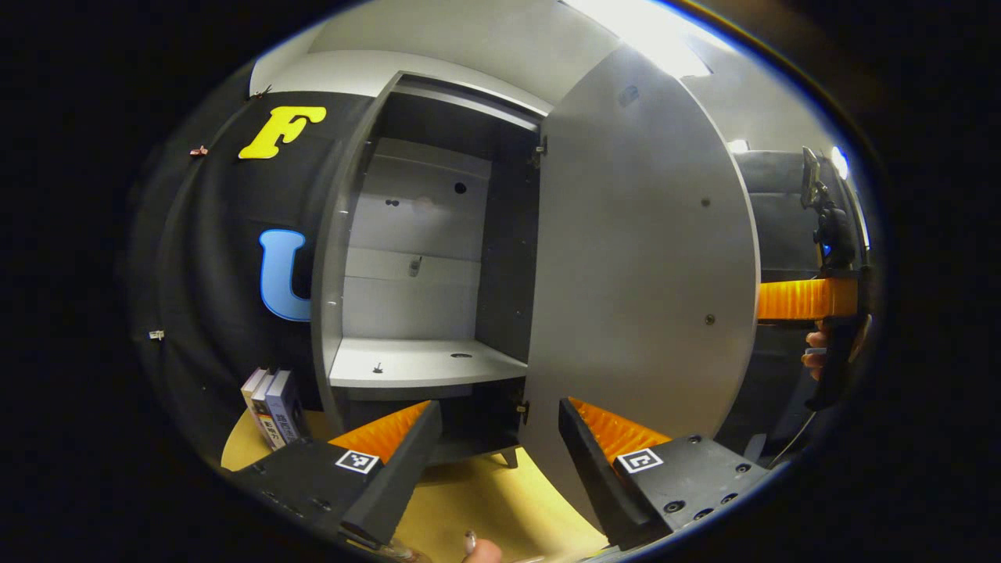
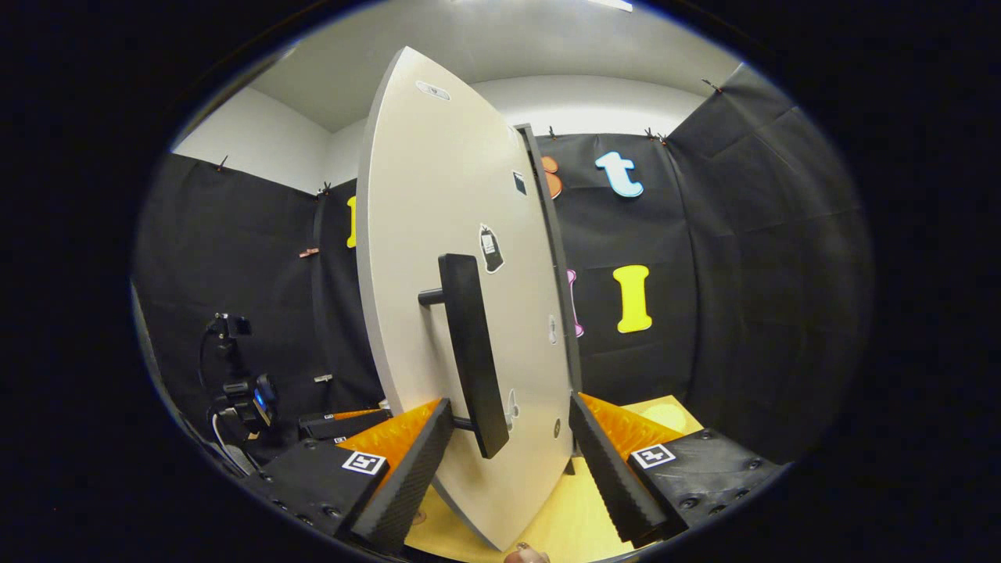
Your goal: Open the cabinet door with the right hand, grasp the bottle in the cabinet with the left hand and place it on the coaster, then close the cabinet door with the right hand.
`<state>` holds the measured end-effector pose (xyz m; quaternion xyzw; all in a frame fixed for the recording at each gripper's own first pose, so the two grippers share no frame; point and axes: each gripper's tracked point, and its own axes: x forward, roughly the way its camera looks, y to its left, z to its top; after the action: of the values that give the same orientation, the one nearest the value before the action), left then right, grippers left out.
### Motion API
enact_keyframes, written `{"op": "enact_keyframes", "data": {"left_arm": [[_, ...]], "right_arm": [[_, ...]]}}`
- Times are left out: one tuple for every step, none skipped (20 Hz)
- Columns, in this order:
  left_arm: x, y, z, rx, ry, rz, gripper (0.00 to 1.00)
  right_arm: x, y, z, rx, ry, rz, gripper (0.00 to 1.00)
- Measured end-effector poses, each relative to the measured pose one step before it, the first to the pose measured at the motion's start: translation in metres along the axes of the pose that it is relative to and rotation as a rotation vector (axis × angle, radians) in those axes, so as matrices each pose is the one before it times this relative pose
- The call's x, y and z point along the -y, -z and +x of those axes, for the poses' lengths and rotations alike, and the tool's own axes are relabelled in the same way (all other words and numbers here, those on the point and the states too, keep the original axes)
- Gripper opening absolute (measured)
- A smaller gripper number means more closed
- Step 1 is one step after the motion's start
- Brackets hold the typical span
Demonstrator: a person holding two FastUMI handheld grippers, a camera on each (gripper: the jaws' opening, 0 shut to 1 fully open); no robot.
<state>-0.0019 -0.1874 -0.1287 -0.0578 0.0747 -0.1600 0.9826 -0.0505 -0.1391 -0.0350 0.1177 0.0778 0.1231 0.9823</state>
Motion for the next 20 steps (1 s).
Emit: {"op": "enact_keyframes", "data": {"left_arm": [[-0.01045,-0.00178,-0.00710,-0.00034,-0.00624,0.00211,0.95],[-0.01225,-0.00244,-0.00762,-0.00079,-0.00764,0.00412,0.95],[-0.01087,-0.00132,-0.00714,-0.00110,-0.00740,0.00408,0.95],[-0.01218,-0.00109,-0.00696,-0.00070,-0.00875,0.00343,0.95],[-0.01208,-0.00132,-0.00634,-0.00227,-0.00900,0.00374,0.95],[-0.01165,-0.00113,-0.00539,-0.00164,-0.01033,0.00524,0.95],[-0.01205,-0.00317,-0.00609,0.00069,-0.01270,0.00693,0.95],[-0.00982,-0.00267,-0.00600,0.00342,-0.01261,0.00921,0.95],[-0.00940,-0.00482,-0.00510,0.00564,-0.01335,0.01041,0.95],[-0.00838,-0.00343,-0.00404,0.00747,-0.01312,0.00943,0.95],[-0.00734,-0.00341,-0.00309,0.00454,-0.01367,0.00703,0.95],[-0.00431,-0.00219,-0.00253,0.00234,-0.00875,0.00375,0.97],[-0.00200,-0.00244,-0.00058,0.00097,-0.00634,-0.00136,0.95],[0.00086,-0.00078,0.00068,-0.00698,-0.00278,-0.00779,0.95],[0.00180,-0.00161,0.00121,-0.00368,-0.00412,-0.00625,0.92],[0.00293,-0.00537,0.00120,0.01011,-0.00598,-0.00047,0.95],[0.00308,-0.00458,0.00113,0.00498,-0.00993,0.00440,0.95],[0.00416,-0.00273,0.00151,0.00485,-0.01309,0.00673,0.95],[0.00399,-0.00399,0.00215,0.00680,-0.01697,0.00317,0.95],[0.00523,-0.00144,0.00287,0.00350,-0.01088,-0.00153,0.92]], "right_arm": [[-0.01146,0.00395,0.00607,-0.00151,-0.00774,0.00542,0.98],[-0.01208,0.00489,0.00775,-0.00229,-0.00863,0.00464,0.98],[-0.01298,0.00549,0.00834,-0.00773,-0.01651,0.00619,0.98],[-0.01426,0.00734,0.00695,-0.01525,-0.02221,0.01202,0.98],[-0.01271,0.00540,0.01174,-0.01010,-0.02181,0.01689,1.00],[-0.00402,0.00440,0.01242,-0.00530,-0.01819,0.01653,0.98],[-0.00537,0.00534,0.00857,-0.00578,-0.01471,0.01182,0.98],[-0.00635,0.00307,0.00672,0.00548,-0.00680,0.00604,0.98],[-0.00960,-0.00059,0.00630,0.01310,-0.00806,0.00130,0.98],[-0.00549,-0.00411,0.00493,0.00906,-0.00449,-0.00469,0.98],[-0.00375,-0.00257,0.00069,0.00469,0.00274,-0.01331,0.98],[0.00139,-0.00236,0.00103,0.00630,0.00865,-0.02304,0.98],[0.00459,-0.00065,0.00031,0.00704,0.01320,-0.02951,0.98],[0.00749,-0.00180,0.00064,0.01111,0.01720,-0.02772,0.98],[0.00544,-0.00170,0.00136,0.01844,0.00365,-0.02139,0.98],[0.00368,-0.00359,0.00210,0.02334,0.00145,-0.02220,0.98],[0.00679,0.00050,0.00216,0.01039,0.00859,-0.02136,0.98],[0.00745,0.00153,0.00143,0.00566,0.00679,-0.03105,0.98],[0.00661,0.00213,0.00035,0.00173,0.00995,-0.04052,0.98],[0.00724,0.00262,0.00122,0.00024,0.01048,-0.04237,0.98]]}}
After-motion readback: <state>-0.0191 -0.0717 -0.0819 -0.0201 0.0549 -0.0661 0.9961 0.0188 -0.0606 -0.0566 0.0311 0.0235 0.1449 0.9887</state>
